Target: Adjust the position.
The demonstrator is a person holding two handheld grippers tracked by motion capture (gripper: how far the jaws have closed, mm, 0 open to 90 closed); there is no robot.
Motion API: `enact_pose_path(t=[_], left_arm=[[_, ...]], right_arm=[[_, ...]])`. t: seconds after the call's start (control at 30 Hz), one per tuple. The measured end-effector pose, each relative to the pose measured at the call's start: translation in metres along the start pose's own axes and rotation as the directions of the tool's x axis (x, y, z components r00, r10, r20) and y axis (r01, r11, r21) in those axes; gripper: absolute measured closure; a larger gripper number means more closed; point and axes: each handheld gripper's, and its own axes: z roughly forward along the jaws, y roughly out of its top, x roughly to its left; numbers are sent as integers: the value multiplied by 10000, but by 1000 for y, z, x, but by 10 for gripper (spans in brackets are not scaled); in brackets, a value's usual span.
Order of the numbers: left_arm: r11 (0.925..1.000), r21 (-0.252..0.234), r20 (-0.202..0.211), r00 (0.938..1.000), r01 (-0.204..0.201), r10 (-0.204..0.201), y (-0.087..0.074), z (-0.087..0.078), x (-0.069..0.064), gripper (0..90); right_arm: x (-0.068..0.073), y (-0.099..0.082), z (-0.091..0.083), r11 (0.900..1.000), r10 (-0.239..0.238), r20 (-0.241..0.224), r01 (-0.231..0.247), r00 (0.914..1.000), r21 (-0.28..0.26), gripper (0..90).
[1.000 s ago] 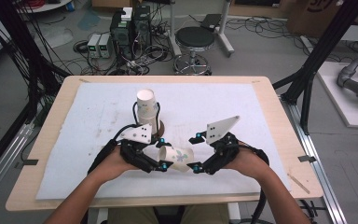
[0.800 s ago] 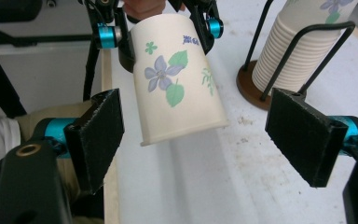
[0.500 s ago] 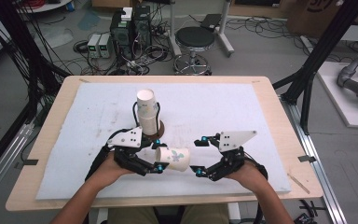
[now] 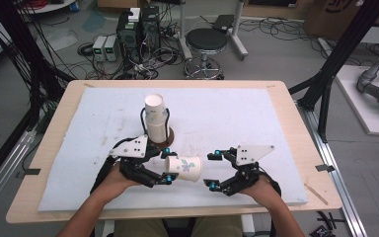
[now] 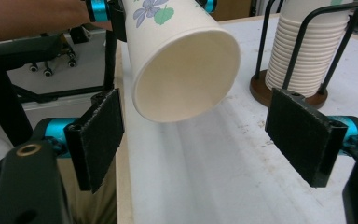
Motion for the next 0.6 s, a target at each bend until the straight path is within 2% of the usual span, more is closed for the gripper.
enact_pose_path(t=[0.2, 0.4, 0.6], left_arm=[[9999, -68, 97, 9999, -77, 78, 1, 1, -1, 372], [9997, -135, 220, 9995, -207, 210, 3, 2, -3, 373], [9992, -232, 415, 9986, -328, 337, 6, 4, -5, 373]], right_arm=[[0, 1, 0, 9998, -2, -192, -2, 9998, -215, 198], [1, 2, 5, 9998, -31, -415, 23, 9991, -212, 198], [1, 2, 11, 9992, -22, -859, -11, 9963, -390, 200]])
